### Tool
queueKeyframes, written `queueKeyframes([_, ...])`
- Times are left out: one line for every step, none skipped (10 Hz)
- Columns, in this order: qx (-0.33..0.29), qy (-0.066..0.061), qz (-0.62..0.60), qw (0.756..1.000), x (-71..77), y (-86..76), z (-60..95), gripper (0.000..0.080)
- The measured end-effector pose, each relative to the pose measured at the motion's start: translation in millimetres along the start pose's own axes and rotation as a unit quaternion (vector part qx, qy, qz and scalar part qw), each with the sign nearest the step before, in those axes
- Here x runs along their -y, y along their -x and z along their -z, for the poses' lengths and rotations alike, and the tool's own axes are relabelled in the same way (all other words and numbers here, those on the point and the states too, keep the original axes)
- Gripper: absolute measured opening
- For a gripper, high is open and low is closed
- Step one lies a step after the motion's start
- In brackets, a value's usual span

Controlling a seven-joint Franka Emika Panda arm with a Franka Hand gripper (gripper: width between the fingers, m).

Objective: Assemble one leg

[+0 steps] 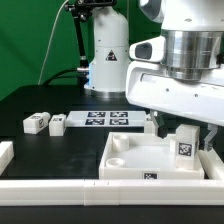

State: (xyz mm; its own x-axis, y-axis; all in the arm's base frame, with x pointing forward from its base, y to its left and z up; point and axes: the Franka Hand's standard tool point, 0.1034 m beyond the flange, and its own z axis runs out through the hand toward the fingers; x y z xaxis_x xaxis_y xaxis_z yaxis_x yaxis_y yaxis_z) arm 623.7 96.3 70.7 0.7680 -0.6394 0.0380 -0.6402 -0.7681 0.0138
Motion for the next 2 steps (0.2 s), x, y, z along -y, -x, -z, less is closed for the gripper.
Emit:
queueKeyframes([0.0,0.0,0.0,1.0,-0.1,0.1,-0.4,0.064])
queueKeyframes([0.0,0.0,0.0,1.0,-0.2,0.2,-0.8,0.064])
